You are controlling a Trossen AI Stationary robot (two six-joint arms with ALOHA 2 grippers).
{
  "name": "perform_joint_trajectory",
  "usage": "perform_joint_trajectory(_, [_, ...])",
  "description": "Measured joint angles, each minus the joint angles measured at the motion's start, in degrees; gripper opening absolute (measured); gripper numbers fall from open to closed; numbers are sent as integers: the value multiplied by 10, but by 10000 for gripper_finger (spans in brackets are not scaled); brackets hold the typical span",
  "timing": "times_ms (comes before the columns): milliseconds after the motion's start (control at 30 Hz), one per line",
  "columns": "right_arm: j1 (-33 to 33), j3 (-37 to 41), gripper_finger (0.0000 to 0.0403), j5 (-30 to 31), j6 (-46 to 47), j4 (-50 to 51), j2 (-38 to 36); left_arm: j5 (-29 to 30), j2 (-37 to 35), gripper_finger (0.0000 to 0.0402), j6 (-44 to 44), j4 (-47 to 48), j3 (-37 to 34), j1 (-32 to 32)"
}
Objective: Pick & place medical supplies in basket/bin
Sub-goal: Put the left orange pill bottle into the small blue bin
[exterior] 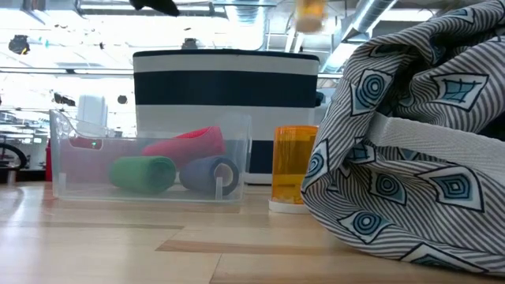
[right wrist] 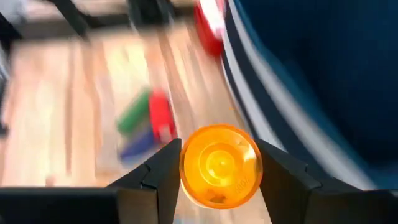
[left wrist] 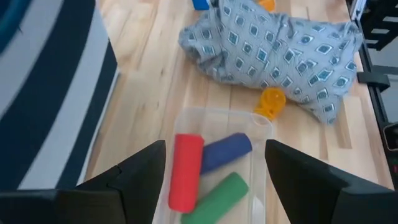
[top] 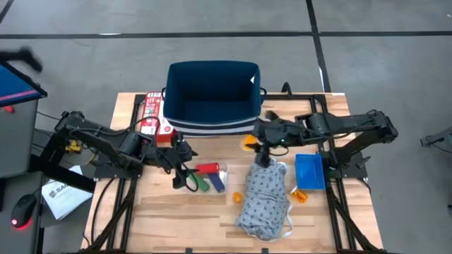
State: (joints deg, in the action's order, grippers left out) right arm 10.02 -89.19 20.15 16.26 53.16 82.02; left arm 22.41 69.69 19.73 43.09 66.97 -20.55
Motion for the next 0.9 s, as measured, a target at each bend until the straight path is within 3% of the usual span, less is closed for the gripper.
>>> perform_joint_trajectory(167, [40,3,176,16,105,152,-16,1,0,265,26,2,-22,-10])
perform_joint_trajectory(333, [102,55,176,43,239,242,-49,2,0,266,60,-2,-45,-14])
perform_joint_trajectory(600, [205,195,177,101,534,289,-145,2,-2,265,77,-19,-64,-14])
perform_joint_trajectory(900, [288,359,178,100,821,294,-217,3,-2,266,83,-37,-64,-14])
